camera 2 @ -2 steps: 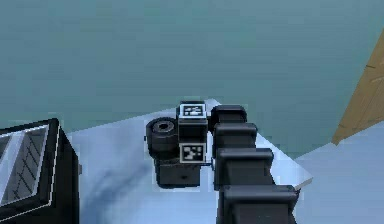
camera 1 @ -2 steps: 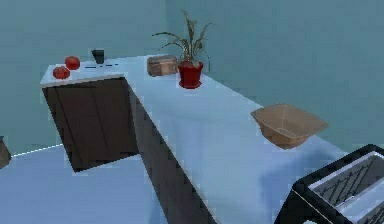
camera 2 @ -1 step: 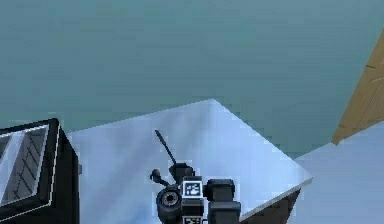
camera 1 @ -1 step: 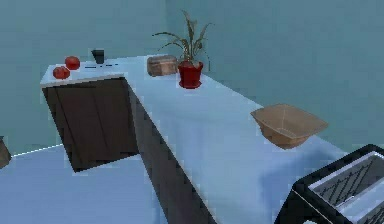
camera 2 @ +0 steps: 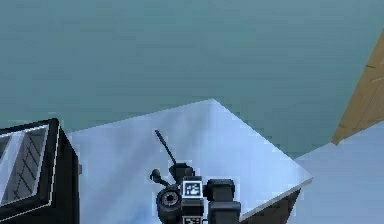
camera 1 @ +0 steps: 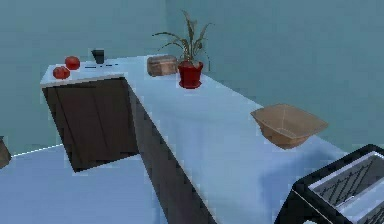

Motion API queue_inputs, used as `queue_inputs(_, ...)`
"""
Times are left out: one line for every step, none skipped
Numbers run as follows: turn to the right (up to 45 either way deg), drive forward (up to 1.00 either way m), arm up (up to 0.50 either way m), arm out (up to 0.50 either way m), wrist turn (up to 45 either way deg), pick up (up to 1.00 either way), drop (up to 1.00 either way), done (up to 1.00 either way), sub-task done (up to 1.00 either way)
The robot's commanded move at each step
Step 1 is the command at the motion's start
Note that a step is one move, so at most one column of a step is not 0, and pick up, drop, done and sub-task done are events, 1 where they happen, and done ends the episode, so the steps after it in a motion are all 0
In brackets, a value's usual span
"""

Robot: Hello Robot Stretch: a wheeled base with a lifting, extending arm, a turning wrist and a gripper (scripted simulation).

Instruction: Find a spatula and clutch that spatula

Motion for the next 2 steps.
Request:
queue_inputs(0.0,0.0,0.1,0.0,0.0,0.0,0.0,0.0,0.0)
queue_inputs(0.0,0.0,0.0,0.0,0.0,0.0,0.0,1.0,0.0)
